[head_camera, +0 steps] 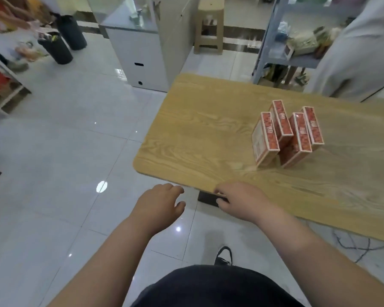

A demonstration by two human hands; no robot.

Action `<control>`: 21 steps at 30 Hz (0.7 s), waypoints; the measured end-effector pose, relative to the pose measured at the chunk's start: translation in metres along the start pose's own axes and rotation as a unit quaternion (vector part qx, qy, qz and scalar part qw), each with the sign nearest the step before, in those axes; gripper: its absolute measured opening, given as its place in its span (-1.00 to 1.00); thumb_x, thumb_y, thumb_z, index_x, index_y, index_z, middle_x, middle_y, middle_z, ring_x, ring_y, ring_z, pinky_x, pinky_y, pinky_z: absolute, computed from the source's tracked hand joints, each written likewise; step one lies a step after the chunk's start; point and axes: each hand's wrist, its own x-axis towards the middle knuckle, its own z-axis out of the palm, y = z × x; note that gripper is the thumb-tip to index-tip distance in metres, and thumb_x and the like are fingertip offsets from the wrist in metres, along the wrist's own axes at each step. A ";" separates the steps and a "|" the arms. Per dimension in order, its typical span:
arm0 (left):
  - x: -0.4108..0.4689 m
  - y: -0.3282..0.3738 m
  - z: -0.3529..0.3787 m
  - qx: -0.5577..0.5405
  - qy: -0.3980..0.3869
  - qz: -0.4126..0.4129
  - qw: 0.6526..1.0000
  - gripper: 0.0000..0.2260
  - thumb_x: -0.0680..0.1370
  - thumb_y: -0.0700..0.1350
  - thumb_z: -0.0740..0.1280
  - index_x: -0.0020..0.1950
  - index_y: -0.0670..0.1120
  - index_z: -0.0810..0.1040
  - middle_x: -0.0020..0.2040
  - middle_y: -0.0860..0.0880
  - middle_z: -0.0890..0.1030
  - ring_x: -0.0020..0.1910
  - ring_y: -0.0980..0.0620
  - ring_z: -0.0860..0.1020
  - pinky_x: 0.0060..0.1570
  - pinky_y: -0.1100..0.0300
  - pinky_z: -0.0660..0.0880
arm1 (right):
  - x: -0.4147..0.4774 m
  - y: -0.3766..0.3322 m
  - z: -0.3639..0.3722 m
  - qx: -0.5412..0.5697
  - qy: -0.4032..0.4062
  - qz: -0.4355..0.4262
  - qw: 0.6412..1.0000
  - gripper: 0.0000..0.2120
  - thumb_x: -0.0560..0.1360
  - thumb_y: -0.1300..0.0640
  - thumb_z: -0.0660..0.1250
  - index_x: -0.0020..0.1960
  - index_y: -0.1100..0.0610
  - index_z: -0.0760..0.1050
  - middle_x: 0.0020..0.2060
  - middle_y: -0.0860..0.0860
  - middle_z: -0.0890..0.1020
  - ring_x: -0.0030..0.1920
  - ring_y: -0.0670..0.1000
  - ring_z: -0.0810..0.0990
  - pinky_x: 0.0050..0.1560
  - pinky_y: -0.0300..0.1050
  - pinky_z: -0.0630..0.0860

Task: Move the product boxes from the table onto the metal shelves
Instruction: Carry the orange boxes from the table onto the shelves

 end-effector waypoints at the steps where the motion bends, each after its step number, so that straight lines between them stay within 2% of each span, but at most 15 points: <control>1: 0.015 0.014 -0.001 -0.003 -0.002 0.009 1.000 -0.63 0.63 0.10 0.17 0.42 0.07 0.41 0.28 0.09 0.52 0.25 0.03 0.46 0.05 0.13 0.45 | -0.003 0.017 -0.006 0.006 0.000 0.013 1.000 -0.66 0.61 -0.04 0.18 0.35 -0.04 0.48 0.23 -0.05 0.60 0.19 0.06 0.57 0.00 -0.04 0.53; 7: 0.083 0.072 0.000 -0.012 -0.012 0.064 0.998 -0.65 0.63 0.09 0.20 0.39 0.05 0.45 0.22 0.05 0.56 0.21 -0.01 0.50 0.05 0.07 0.50 | -0.012 0.097 -0.015 0.061 0.013 0.093 0.994 -0.65 0.60 -0.06 0.20 0.36 -0.08 0.47 0.28 -0.08 0.59 0.25 0.04 0.55 0.11 -0.02 0.53; 13: 0.139 0.089 0.008 -0.013 -0.057 0.120 0.991 -0.62 0.62 0.09 0.20 0.43 0.07 0.39 0.26 0.04 0.52 0.22 -0.03 0.49 0.06 0.03 0.53 | -0.003 0.137 -0.021 0.114 0.038 0.165 0.979 -0.64 0.59 -0.04 0.23 0.37 -0.06 0.50 0.28 -0.09 0.59 0.30 -0.04 0.54 0.19 -0.08 0.50; 17: 0.185 0.101 0.004 0.002 -0.065 0.191 0.979 -0.58 0.62 0.07 0.21 0.47 0.03 0.34 0.29 -0.02 0.50 0.23 -0.08 0.49 0.07 0.03 0.51 | -0.001 0.152 -0.041 0.104 0.092 0.204 0.969 -0.70 0.57 -0.01 0.26 0.28 -0.05 0.55 0.17 -0.08 0.62 0.21 -0.02 0.57 0.10 -0.03 0.53; 21: 0.228 0.115 -0.007 -0.001 -0.056 0.263 0.963 -0.57 0.62 0.07 0.20 0.48 0.02 0.31 0.28 -0.03 0.50 0.22 -0.09 0.49 0.01 0.02 0.52 | 0.006 0.164 -0.077 0.064 0.108 0.232 0.964 -0.74 0.53 -0.02 0.24 0.18 -0.06 0.55 0.08 -0.04 0.63 0.09 0.06 0.60 0.00 0.05 0.57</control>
